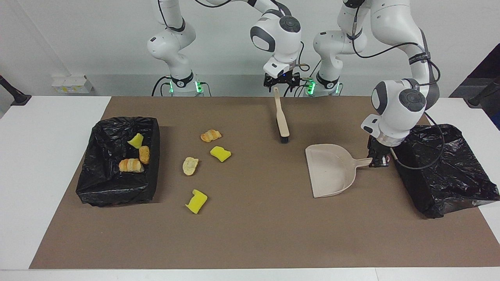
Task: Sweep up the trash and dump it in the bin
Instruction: 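Grasp the brush handle with the right gripper, then move the brush toward the sponges while the left gripper advances the dustpan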
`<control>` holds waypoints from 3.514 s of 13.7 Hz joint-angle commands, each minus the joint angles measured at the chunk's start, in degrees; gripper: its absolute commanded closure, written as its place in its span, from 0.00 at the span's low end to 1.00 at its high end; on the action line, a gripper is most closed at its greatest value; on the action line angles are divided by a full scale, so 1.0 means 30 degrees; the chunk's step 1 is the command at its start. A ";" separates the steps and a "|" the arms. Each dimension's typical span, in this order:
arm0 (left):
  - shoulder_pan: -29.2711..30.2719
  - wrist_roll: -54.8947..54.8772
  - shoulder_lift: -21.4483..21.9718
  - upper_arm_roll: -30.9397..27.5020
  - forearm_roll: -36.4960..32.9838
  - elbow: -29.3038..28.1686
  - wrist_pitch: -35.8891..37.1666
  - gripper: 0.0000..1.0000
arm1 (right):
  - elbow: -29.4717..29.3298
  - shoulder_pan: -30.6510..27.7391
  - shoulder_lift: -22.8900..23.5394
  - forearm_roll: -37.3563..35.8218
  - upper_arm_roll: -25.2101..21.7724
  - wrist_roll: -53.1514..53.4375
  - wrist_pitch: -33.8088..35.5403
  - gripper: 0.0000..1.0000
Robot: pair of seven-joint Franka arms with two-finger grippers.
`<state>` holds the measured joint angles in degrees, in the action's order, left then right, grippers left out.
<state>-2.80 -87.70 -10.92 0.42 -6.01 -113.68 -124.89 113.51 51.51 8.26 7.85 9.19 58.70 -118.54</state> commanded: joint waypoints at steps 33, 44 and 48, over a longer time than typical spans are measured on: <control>-0.5038 0.8161 0.1381 0.0067 -0.0371 -0.1800 -0.0557 1.00 | 0.3121 -0.4426 -0.5504 -0.0821 -0.0369 -0.4097 0.3882 1.00; -0.6448 0.9921 0.2056 0.0067 -0.0371 -0.2709 -0.0644 1.00 | 0.5139 -0.9754 -0.6297 -0.4664 -0.0339 -0.9921 0.4188 1.00; -0.6772 1.0072 0.2291 0.0067 -0.0371 -0.3092 -0.0645 1.00 | 0.5787 -1.3735 -0.5773 -0.6039 -0.0339 -1.4288 0.2108 1.00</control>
<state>-22.02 -58.52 -6.35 1.42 -6.01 -120.07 -125.64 129.62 14.82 -9.09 -7.74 7.44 20.13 -109.18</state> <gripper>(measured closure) 0.678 0.731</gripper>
